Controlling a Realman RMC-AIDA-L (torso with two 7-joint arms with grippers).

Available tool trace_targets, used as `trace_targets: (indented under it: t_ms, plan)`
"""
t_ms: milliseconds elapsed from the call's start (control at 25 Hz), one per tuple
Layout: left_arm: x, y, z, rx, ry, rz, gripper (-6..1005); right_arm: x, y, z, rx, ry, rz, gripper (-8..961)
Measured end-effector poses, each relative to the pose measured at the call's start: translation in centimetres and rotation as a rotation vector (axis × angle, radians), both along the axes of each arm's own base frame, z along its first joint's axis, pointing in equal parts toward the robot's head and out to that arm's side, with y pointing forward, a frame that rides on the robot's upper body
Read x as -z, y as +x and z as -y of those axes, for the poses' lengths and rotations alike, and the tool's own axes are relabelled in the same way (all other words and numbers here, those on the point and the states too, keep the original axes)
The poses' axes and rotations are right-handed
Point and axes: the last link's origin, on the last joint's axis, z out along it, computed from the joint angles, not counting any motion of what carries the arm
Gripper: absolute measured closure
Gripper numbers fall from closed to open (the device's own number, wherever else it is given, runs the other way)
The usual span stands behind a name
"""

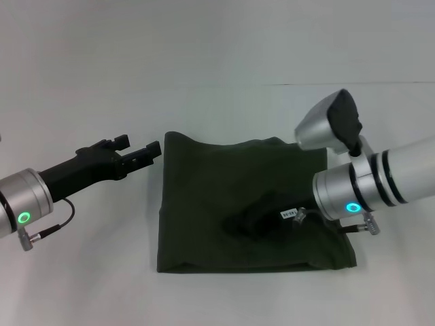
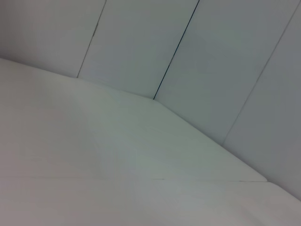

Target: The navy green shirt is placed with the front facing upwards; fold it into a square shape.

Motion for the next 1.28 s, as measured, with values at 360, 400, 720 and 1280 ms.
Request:
trace_targets:
  t_ms: [360, 400, 720, 1280]
  plan:
    - [0.1, 0.0, 0.0, -0.001, 0.000, 0.001, 92, -2.3, 0.3, -0.2, 0.012, 0.087, -0.106, 954]
    - [0.1, 0.0, 0.0, 0.000, -0.001, 0.001, 92, -2.4, 0.5, -0.3, 0.019, 0.101, -0.104, 954]
    - [0.1, 0.1, -0.1, 0.003, -0.001, 0.001, 93, -1.6, 1.0, -0.5, 0.039, 0.109, -0.069, 953]
    - [0.3, 0.9, 1.1, 0.097, -0.064, -0.006, 91, -1.3, 2.4, 0.6, 0.079, 0.046, -0.010, 953]
